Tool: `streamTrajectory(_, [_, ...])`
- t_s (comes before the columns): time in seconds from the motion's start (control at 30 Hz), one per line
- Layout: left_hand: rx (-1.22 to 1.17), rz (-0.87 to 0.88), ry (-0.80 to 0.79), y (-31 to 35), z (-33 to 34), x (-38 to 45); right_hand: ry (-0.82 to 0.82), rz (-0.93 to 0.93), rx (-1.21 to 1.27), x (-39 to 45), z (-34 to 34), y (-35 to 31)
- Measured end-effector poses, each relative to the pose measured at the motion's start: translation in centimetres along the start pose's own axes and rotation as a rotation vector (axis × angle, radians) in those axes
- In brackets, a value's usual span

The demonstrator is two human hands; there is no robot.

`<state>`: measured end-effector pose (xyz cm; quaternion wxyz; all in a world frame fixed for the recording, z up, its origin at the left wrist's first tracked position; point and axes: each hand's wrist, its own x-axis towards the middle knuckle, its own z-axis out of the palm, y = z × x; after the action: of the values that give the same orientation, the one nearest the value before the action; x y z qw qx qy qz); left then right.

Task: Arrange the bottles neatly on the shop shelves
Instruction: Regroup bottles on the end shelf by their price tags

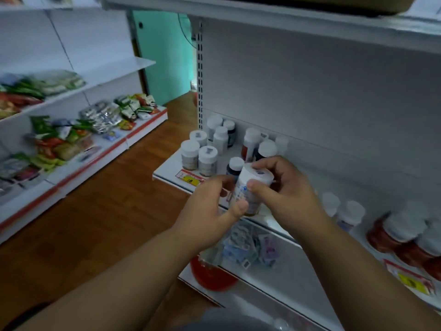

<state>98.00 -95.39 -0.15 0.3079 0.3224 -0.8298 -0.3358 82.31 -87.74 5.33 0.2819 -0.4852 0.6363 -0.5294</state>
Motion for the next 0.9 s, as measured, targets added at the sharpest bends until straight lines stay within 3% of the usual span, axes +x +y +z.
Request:
streamTrajectory(0.27, [0.457,0.05,0.177,-5.2,-6.0,6.9,0.122,-0.186,-0.296,11.7,4.2,-1.9])
streamTrajectory(0.4, [0.623,0.01,0.024,-8.3,-6.5,10.7,0.167,-0.218,-0.511,16.3,6.7,-0.9])
streamTrajectory(0.53, [0.711,0.101,-0.093,-11.1,-7.3,14.5,0.149,-0.156,-0.62,19.4,9.0,0.8])
streamTrajectory(0.77, [0.741,0.165,-0.401,-14.9,-6.9,19.0,0.083,0.035,-0.745,22.1,11.5,3.8])
streamTrajectory(0.9, [0.752,0.231,-0.452,-16.6,-5.9,19.3,0.003,0.141,-0.795,21.9,12.7,5.1])
